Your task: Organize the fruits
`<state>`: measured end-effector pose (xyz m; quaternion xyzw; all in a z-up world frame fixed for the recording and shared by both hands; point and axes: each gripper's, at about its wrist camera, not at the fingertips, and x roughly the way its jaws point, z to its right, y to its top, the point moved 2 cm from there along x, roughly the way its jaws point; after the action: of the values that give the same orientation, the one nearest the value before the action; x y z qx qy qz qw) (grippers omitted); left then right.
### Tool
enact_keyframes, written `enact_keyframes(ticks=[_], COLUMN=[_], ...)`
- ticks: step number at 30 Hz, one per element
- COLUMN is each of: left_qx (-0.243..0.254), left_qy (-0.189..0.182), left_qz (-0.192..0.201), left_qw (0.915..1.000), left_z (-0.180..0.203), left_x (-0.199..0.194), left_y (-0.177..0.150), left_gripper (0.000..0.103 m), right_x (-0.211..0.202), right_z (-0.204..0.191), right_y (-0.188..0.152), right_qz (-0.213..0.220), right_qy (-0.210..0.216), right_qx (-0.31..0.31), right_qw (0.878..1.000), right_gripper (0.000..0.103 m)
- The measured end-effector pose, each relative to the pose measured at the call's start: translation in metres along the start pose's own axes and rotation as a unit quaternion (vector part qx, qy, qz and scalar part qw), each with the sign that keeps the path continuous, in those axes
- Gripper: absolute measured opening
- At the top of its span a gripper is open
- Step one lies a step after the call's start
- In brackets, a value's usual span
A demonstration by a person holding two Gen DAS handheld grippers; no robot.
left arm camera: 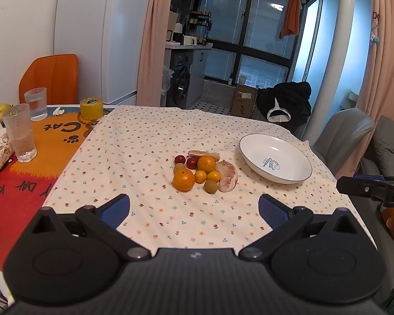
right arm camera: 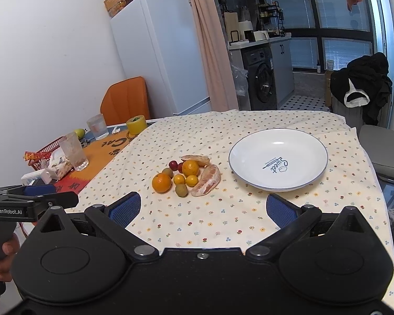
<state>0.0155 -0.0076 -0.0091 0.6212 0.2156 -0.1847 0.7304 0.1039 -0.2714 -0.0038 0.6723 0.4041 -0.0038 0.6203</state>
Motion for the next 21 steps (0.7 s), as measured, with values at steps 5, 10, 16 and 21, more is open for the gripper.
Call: enact_keyframes(ticks=[5,10,16,21], left_qx=[0.0,-0.001,0.002,0.003], left_qy=[-0.002,-0.002,-0.002,0.0], left_qz=[0.003,0.005,0.006,0.007], left_qw=[1.0,1.0,1.0,1.0], left_z=[-0.0025,-0.0034,-0.0027,-0.0016], left_x=[-0.0012,-0.0016,-0.002,-0.0027], left_y=[0.0018,0.0029,0.0031,0.0025], left_gripper=[0.103,0.103,0.103,0.103], right_x=[0.0006,0.0014,0.0016,0.0025], right_z=[-0.0002,-0.0043,-0.0079,-0.0087], right_y=[0.0001,-0.0018,-0.0028,-0.0031], right_qz=[-0.001,-0.005,-0.005,-0.006], right_qy=[-0.001,-0.009,-0.009,-0.012], right_qx=[-0.002,-0.013,-0.02,-0.021], right_qw=[1.0,1.0,1.0,1.0], right_gripper=[0.103,0.103,0.103,0.103])
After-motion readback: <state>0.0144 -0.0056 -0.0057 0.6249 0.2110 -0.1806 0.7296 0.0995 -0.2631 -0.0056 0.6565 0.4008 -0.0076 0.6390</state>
